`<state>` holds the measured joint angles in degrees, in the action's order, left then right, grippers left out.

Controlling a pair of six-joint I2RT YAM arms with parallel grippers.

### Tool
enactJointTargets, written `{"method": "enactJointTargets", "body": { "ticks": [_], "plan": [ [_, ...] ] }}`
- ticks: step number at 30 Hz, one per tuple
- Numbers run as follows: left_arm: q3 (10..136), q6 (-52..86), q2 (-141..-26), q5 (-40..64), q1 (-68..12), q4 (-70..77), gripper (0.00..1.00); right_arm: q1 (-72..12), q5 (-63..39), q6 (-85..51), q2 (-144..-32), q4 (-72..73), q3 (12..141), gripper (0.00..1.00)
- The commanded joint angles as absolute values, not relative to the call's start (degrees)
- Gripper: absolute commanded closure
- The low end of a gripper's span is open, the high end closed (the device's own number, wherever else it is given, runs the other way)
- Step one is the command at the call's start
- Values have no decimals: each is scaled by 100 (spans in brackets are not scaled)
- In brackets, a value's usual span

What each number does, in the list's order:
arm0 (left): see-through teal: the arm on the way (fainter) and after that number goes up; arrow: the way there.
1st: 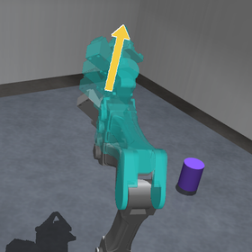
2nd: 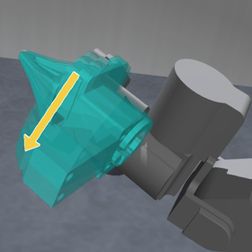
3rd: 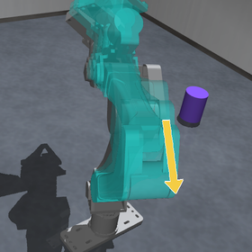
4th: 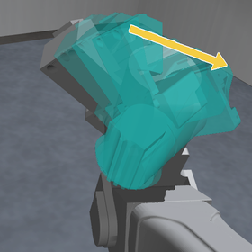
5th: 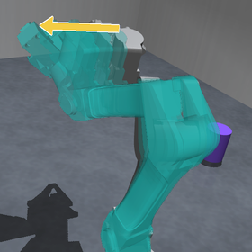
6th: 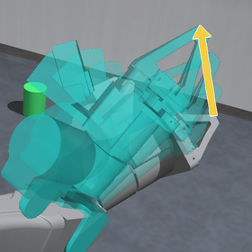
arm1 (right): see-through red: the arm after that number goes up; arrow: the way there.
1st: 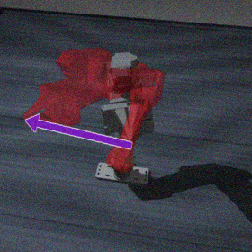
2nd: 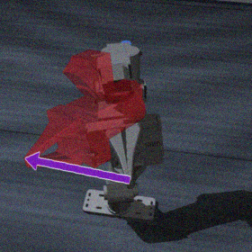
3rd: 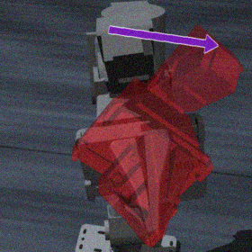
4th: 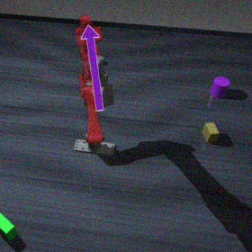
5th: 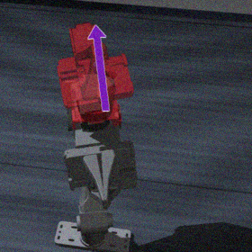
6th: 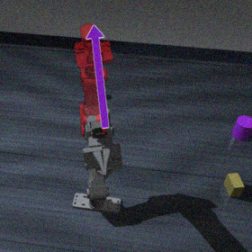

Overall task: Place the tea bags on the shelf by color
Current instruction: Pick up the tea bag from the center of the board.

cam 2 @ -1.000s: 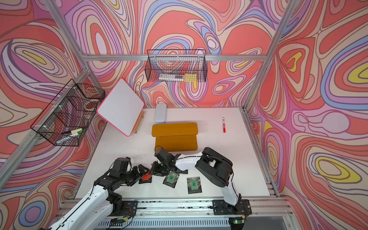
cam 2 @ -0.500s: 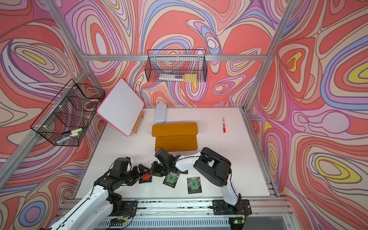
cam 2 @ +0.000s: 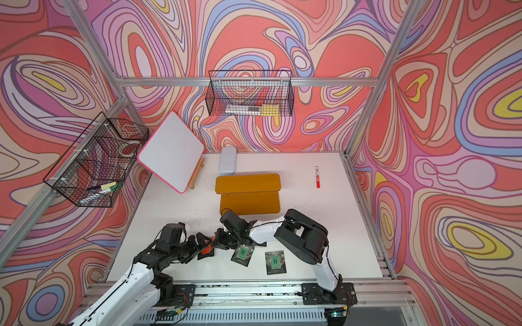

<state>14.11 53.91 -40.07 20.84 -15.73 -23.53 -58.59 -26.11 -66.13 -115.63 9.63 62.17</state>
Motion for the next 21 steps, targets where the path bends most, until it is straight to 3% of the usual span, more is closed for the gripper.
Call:
{"method": "enactJointTargets", "body": {
  "ticks": [1,12,21],
  "plan": [
    [1246,5429,-3958,1974,-1591,-2530,16,-5881,-2506,-6527,-11545,1011,6146,97],
    [1795,5260,-3424,1308,-1591,-2973,1,-5871,-2230,-5957,-11002,684,6161,100],
    [2115,4989,-3180,1389,-1591,-2585,1,-5673,-2050,-5237,-10183,-24,6127,100]
  ]
}}
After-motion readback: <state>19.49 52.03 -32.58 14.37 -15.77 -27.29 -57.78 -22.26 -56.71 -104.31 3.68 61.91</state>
